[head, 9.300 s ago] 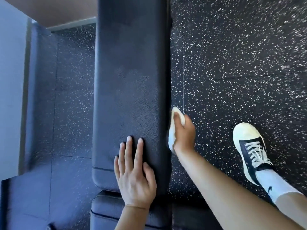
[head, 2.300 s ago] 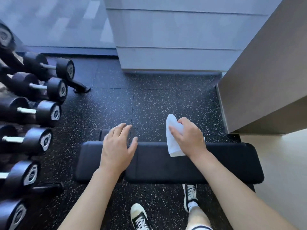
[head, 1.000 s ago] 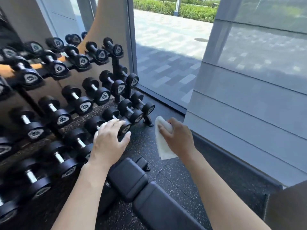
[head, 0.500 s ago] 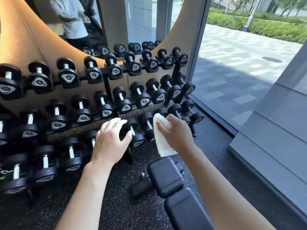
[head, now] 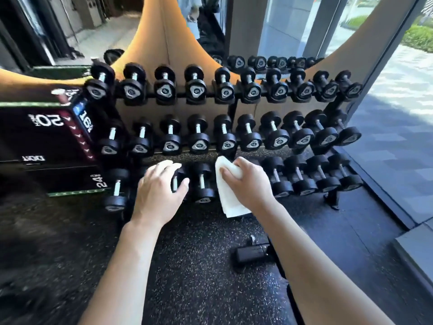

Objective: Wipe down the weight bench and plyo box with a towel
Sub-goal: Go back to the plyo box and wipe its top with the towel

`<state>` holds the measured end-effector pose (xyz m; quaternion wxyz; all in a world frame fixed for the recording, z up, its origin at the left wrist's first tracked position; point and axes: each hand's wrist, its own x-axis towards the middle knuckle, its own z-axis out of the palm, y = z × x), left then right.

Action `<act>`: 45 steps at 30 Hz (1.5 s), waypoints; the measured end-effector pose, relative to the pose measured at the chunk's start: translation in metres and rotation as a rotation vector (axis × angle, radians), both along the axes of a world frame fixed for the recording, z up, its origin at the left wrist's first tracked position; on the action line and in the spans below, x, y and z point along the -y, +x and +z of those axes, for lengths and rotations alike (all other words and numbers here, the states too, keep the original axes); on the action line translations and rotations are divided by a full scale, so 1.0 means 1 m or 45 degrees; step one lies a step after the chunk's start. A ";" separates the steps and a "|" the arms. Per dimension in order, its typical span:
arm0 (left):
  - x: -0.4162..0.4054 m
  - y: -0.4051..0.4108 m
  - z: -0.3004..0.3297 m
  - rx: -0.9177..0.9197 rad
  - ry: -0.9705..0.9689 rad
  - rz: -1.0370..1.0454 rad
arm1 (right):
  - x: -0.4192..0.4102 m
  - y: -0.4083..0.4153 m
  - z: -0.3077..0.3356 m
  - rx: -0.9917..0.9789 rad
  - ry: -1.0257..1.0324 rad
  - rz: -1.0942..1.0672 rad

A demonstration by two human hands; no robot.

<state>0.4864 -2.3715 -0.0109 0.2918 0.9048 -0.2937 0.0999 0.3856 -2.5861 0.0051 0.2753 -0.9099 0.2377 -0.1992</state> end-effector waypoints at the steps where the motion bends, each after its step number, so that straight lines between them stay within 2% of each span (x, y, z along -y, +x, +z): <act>1: -0.018 0.007 -0.005 -0.011 0.009 0.026 | -0.015 0.011 -0.003 -0.010 -0.001 0.022; 7: -0.097 0.033 -0.025 -0.052 0.033 0.153 | -0.087 0.062 -0.022 -0.049 0.039 0.147; 16: -0.152 0.094 -0.044 -0.137 0.054 0.366 | -0.133 0.158 -0.034 -0.102 0.096 0.316; 27: -0.181 0.228 -0.044 -0.153 0.047 0.632 | -0.160 0.350 -0.049 -0.135 0.251 0.555; 33: -0.234 0.285 -0.039 -0.152 0.016 0.804 | -0.211 0.439 -0.055 -0.147 0.329 0.710; 39: -0.300 0.357 -0.047 -0.194 0.023 0.845 | -0.283 0.520 -0.065 -0.175 0.310 0.783; 45: -0.390 0.448 -0.047 -0.195 -0.002 0.764 | -0.382 0.602 -0.063 -0.188 0.295 0.749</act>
